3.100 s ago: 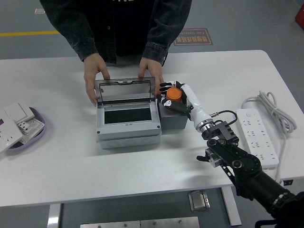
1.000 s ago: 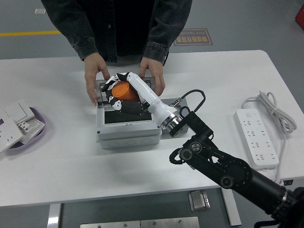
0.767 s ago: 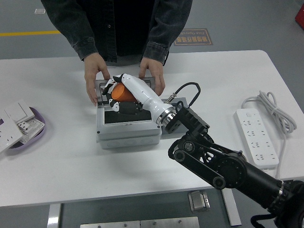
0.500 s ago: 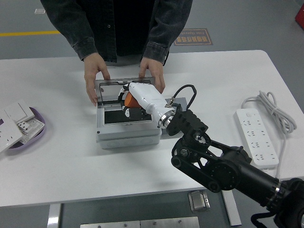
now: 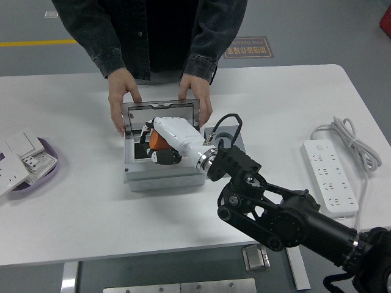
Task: Pick up the cylinder from the cube,place it in the box,flap close box
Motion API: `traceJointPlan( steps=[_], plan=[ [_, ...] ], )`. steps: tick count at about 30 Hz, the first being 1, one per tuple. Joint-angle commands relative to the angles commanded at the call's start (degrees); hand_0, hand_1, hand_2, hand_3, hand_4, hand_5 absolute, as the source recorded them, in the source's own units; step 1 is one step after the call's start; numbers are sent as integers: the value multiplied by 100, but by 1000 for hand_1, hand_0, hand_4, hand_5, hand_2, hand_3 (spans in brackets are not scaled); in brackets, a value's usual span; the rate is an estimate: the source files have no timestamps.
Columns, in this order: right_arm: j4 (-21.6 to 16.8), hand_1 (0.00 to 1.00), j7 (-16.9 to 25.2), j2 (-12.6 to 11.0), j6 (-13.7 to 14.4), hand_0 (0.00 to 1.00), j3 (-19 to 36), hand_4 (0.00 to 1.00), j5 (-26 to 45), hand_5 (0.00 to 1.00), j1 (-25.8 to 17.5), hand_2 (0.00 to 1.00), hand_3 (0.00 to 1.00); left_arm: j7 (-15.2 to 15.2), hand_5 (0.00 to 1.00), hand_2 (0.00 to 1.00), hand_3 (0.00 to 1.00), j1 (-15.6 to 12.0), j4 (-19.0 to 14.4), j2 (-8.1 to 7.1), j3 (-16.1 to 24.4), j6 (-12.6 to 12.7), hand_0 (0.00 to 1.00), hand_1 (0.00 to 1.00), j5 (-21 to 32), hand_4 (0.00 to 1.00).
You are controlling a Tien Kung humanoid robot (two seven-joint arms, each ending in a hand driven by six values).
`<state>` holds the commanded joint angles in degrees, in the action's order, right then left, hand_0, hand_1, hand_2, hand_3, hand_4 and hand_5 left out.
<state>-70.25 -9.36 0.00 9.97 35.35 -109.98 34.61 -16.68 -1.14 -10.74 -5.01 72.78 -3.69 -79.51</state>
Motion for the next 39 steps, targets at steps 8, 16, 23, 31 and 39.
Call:
traceJointPlan(
  steps=[8, 16, 23, 31, 39],
  plan=[
    [249, 594, 39, 0, -261, 636, 79, 129, -219, 163, 47, 606, 611, -1, 386, 576, 618, 18, 0, 7, 17, -10, 599, 584, -40, 710],
    [424, 699, 102, 0, -372, 789, 119, 405, -390, 155, 70, 684, 691, -38, 385, 577, 619, 9, -18, -6, 90, -14, 600, 584, -125, 710],
    [513, 774, 145, 0, -370, 920, 103, 731, -563, 215, 82, 764, 812, -9, 387, 576, 619, 16, -4, 2, 15, -30, 599, 584, -71, 711],
    [581, 773, 236, 0, -318, 924, 141, 765, -545, 238, 67, 766, 813, 3, 388, 574, 618, 10, 3, -9, 0, -36, 600, 585, -82, 711],
    [203, 772, 808, -20, 123, 929, -79, 813, 596, 260, -133, 765, 817, 68, 385, 574, 619, 0, 29, -5, -245, -31, 599, 585, 155, 710]
  ],
)
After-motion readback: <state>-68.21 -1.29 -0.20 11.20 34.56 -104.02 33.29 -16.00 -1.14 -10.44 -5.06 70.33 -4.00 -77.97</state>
